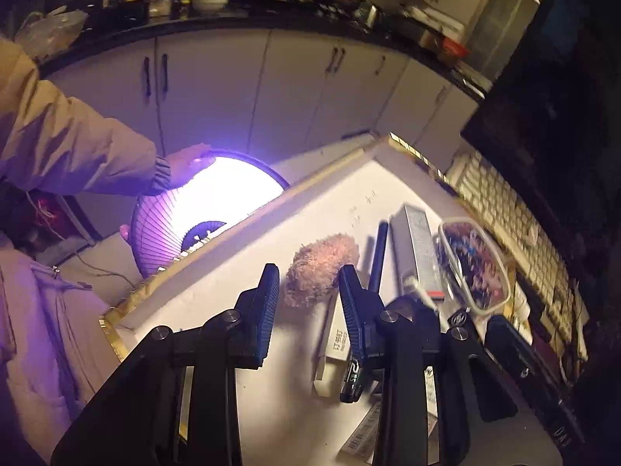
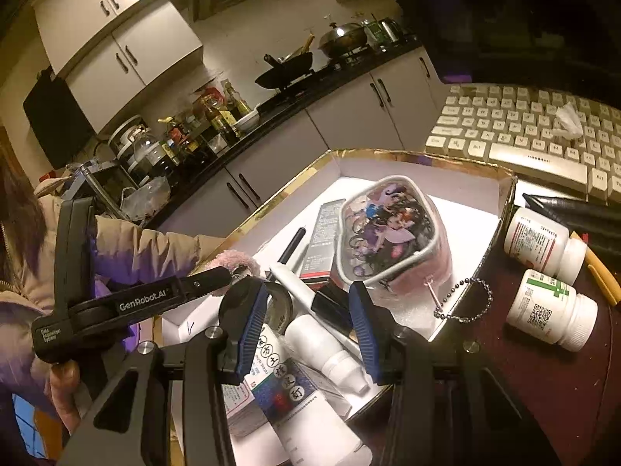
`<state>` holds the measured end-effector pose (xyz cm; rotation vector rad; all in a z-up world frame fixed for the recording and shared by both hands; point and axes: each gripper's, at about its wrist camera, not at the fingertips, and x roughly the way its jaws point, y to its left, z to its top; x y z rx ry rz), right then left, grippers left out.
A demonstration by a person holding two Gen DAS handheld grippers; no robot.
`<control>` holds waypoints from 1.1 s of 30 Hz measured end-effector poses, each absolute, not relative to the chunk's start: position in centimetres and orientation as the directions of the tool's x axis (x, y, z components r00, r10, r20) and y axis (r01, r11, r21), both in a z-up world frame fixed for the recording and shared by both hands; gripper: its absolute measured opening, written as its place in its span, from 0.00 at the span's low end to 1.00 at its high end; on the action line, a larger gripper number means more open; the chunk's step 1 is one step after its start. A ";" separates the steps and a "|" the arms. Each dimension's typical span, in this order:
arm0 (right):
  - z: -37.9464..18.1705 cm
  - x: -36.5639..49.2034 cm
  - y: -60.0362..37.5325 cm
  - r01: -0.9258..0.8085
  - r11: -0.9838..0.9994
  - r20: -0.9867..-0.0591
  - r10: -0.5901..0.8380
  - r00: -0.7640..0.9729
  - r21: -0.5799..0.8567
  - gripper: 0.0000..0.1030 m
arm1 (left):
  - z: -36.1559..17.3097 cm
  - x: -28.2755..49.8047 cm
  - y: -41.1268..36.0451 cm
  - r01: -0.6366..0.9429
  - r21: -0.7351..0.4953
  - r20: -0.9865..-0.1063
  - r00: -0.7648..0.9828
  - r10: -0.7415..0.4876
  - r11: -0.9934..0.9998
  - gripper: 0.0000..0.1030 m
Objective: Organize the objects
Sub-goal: 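Open both tools to release the plush toy and lipstick in the tray, then withdraw both tools from the tray back over the mat toward the pill bottles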
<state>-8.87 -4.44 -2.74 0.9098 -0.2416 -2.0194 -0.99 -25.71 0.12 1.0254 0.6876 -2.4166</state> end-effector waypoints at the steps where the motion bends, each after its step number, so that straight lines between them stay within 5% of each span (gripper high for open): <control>1: -2.6 -8.7 -4.4 0.651 -0.599 -0.509 -0.783 -0.357 0.465 0.43 | 0.5 -0.6 -25.8 0.565 -0.283 -0.733 -0.649 -0.205 -0.775 0.31; 13: -1.6 -7.5 0.0 0.635 -0.611 -0.537 -0.771 -0.343 0.473 0.43 | 3.0 0.5 -21.1 0.456 -0.289 -0.649 -0.739 -0.178 -0.841 0.31; 18: -2.6 -7.7 4.8 0.553 -0.710 -0.610 -0.684 -0.399 0.435 0.43 | 3.4 -0.4 -17.5 0.356 -0.289 -0.628 -0.771 -0.105 -0.889 0.40; 33: -5.3 -9.5 11.0 0.376 -0.826 -0.709 -0.557 -0.433 0.419 0.46 | 1.8 -2.1 -8.9 0.120 -0.257 -0.682 -0.726 0.092 -0.959 0.40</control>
